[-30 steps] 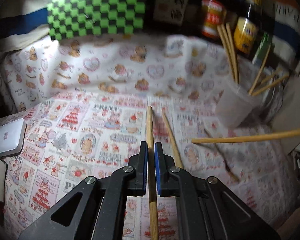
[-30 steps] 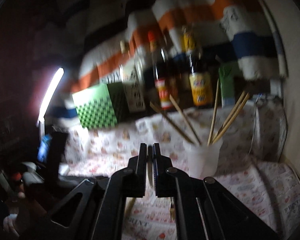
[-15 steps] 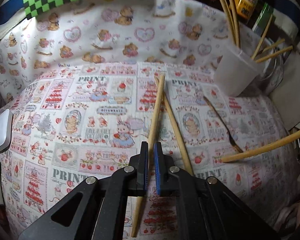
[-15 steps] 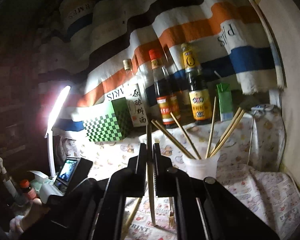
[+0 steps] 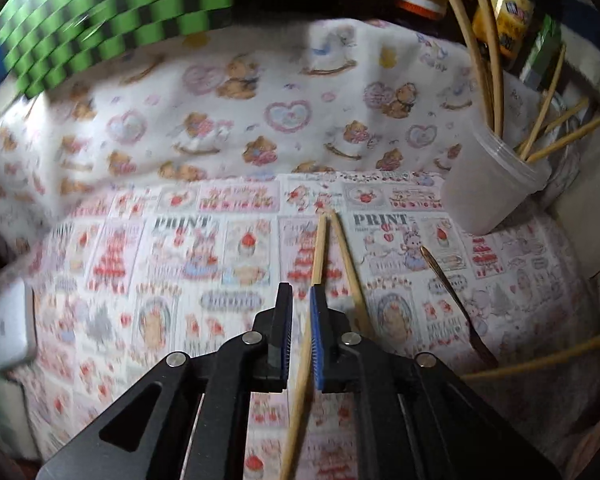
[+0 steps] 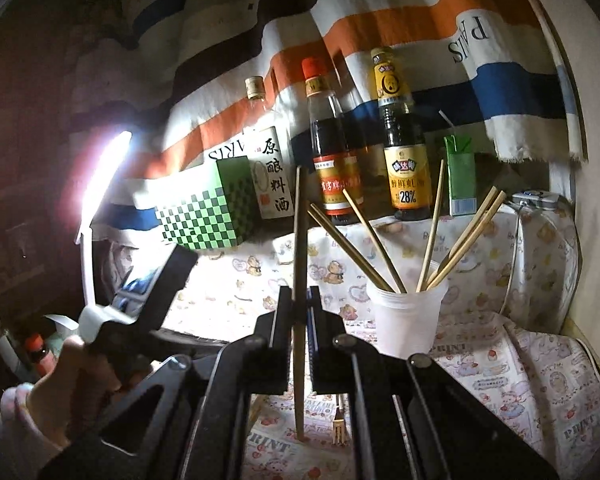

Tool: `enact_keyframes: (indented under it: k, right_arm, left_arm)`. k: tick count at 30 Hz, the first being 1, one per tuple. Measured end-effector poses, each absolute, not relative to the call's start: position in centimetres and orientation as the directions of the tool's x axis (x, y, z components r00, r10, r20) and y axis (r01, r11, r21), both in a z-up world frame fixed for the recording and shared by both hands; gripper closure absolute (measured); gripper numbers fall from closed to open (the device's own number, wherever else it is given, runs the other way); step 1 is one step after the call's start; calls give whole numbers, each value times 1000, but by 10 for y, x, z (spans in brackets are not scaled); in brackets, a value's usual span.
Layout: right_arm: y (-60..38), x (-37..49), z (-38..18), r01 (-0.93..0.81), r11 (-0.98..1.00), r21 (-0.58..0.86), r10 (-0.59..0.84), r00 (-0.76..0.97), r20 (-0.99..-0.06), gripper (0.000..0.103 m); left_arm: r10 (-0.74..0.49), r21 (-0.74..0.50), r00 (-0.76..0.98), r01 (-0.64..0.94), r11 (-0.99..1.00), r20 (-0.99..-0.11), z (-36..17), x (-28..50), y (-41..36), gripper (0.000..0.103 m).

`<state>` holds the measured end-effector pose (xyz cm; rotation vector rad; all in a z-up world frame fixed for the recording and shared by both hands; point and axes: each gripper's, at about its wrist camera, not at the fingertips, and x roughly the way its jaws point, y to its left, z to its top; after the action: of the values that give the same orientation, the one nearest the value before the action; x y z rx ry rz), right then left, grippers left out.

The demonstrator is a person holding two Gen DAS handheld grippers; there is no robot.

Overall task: Organize utensils
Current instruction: 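Grasp a chopstick with the right tool while the left tool holds its chopstick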

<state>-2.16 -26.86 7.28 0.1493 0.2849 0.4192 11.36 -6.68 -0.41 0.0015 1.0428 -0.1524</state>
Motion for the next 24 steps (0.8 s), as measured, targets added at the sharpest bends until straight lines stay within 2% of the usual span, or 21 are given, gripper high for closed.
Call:
enact_keyframes:
  k: [3,6,13,20,24]
  right_arm:
    - [-272,-19,73,-371,904,214,417,874,-249,97]
    - [-277,-14,72,-356,906,229,409,875,-260,97]
    - [-282,-7,70,-283,931,230,341,898,-278,96]
    - [-284,-5,69,-306,919,250,372,882,-288,96]
    - [-277,-5,67,-320,918,235,382,873,-302,96]
  left_arm:
    - [-102,-34,473,149,988,-875,-7,125,-78,88]
    - [-53,8,455,131,991,-889,-15,137,-81,87]
    - [-76,-19,426,137,990,-901,-32,157,-79,87]
    - [-122,-65,403,153,986,-907,-41,174,-79,84]
    - [-93,-23,397,177,984,-913,-49,180,-90,84]
